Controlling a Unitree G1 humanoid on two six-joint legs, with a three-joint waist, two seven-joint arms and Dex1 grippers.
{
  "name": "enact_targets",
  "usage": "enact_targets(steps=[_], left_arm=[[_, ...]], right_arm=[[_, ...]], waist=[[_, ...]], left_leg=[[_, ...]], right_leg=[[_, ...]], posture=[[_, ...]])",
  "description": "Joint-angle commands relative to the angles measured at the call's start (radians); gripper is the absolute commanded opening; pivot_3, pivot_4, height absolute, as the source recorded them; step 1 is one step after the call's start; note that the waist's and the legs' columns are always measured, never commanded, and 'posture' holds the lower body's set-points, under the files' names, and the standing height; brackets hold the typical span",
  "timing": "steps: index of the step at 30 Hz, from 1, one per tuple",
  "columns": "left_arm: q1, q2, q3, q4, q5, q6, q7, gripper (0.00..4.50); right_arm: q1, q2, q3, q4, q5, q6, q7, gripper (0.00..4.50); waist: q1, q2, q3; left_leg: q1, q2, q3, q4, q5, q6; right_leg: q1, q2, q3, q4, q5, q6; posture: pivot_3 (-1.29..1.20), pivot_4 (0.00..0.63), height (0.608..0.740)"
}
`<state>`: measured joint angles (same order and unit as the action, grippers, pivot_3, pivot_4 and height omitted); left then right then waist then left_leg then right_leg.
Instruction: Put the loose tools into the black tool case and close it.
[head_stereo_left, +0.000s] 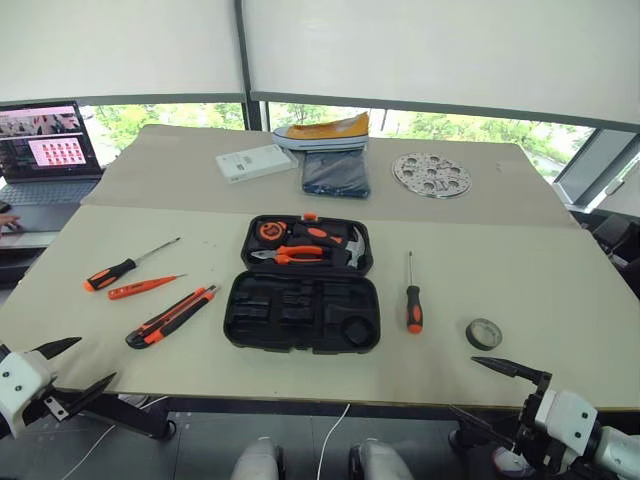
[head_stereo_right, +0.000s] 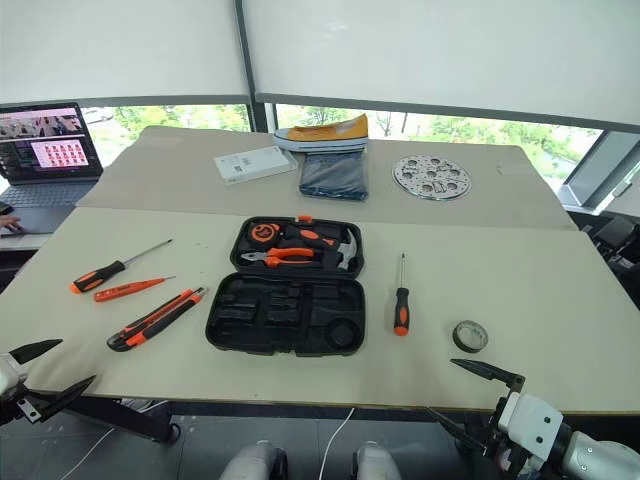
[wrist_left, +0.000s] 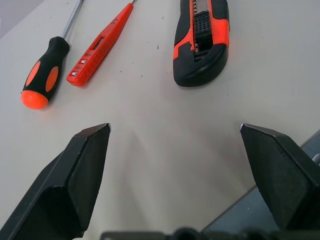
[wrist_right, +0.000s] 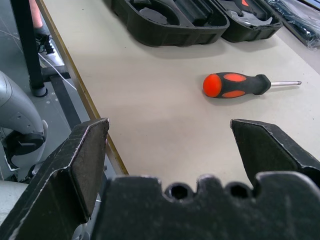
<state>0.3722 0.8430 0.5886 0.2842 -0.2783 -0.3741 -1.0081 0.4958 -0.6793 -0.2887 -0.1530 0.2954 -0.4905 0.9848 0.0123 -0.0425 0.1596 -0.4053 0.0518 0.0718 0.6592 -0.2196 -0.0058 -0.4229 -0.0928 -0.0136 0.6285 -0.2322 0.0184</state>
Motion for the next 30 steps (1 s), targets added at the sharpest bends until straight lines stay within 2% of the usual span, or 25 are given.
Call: enact_targets(steps=[1,2,6,10,14,19,24,27,30], left_arm=[[0.017,-0.004,0.049,-0.061,-0.099,0.119,0.01,4.46],[0.02,-0.018,0.082,-0.079,-0.168,0.208,0.022,4.46],[0.009,-0.083,0.191,-0.101,-0.231,0.328,0.18,4.46],[0.049,-0.168,0.256,-0.115,-0.292,0.436,0.264,4.46],[0.07,-0.214,0.327,-0.127,-0.371,0.55,0.327,4.46],[0.022,-0.2,0.35,-0.183,-0.446,0.647,0.368,4.46],[-0.155,-0.039,0.203,-0.188,-0.403,0.803,0.382,4.46],[-0.344,0.088,0.035,-0.06,-0.299,0.85,0.37,4.46],[-0.526,0.152,-0.093,0.1,-0.221,0.86,0.332,4.46]], right_arm=[[-0.048,-0.004,0.014,-0.04,0.051,0.051,-0.01,4.5],[-0.089,-0.001,0.037,-0.061,0.084,0.088,-0.01,4.5],[-0.192,0.027,0.088,-0.12,0.181,0.143,-0.002,4.5],[-0.279,0.06,0.113,-0.186,0.3,0.275,-0.049,4.5],[-0.348,0.114,0.123,-0.215,0.299,0.298,-0.09,4.5],[-0.365,0.142,0.136,-0.234,0.29,0.311,-0.088,4.5],[-0.375,0.157,0.152,-0.24,0.273,0.316,-0.092,4.5],[-0.399,0.166,0.172,-0.225,0.255,0.311,-0.089,4.5],[-0.431,0.171,0.183,-0.196,0.237,0.3,-0.077,4.5]], waist=[[-0.002,0.0,0.0],[-0.006,-0.001,0.0],[-0.013,-0.001,0.0],[-0.013,-0.001,-0.001],[-0.012,-0.004,-0.002],[0.005,-0.006,-0.003],[0.018,-0.009,-0.005],[0.018,-0.008,-0.005],[0.008,-0.009,-0.006]], left_leg=[[0.0,0.0,0.0,0.0,0.0,0.0],[0.0,0.0,0.0,0.0,0.0,0.0],[0.001,0.001,-0.004,0.0,0.0,0.0],[0.001,0.001,-0.004,0.0,0.0,0.001],[0.0,0.0,-0.002,0.0,0.0,0.002],[0.001,0.0,0.0,0.0,-0.001,0.001],[0.001,0.001,0.001,0.0,-0.001,0.0],[0.002,0.0,0.002,0.0,0.0,0.0],[0.001,0.0,0.003,0.0,0.0,-0.001]], right_leg=[[0.0,0.0,0.0,0.0,0.0,0.0],[0.0,0.0,0.0,0.0,0.0,0.0],[0.001,0.0,0.0,0.002,0.001,0.001],[0.001,0.0,0.0,0.002,0.001,0.001],[0.001,0.0,0.001,0.001,0.002,0.001],[-0.001,0.0,-0.002,0.001,0.001,-0.001],[0.0,-0.001,-0.005,0.001,0.002,-0.001],[0.001,0.0,-0.004,0.001,0.004,-0.002],[0.0,0.002,-0.003,0.001,0.005,-0.002]], posture=[[0.0,0.15,0.74],[0.0,0.15,0.74],[0.0,0.15,0.74],[0.0,0.15,0.74],[0.0,0.15,0.74],[0.0,0.15,0.74],[0.0,0.15,0.74],[0.0,0.15,0.74],[0.0,0.15,0.74]])
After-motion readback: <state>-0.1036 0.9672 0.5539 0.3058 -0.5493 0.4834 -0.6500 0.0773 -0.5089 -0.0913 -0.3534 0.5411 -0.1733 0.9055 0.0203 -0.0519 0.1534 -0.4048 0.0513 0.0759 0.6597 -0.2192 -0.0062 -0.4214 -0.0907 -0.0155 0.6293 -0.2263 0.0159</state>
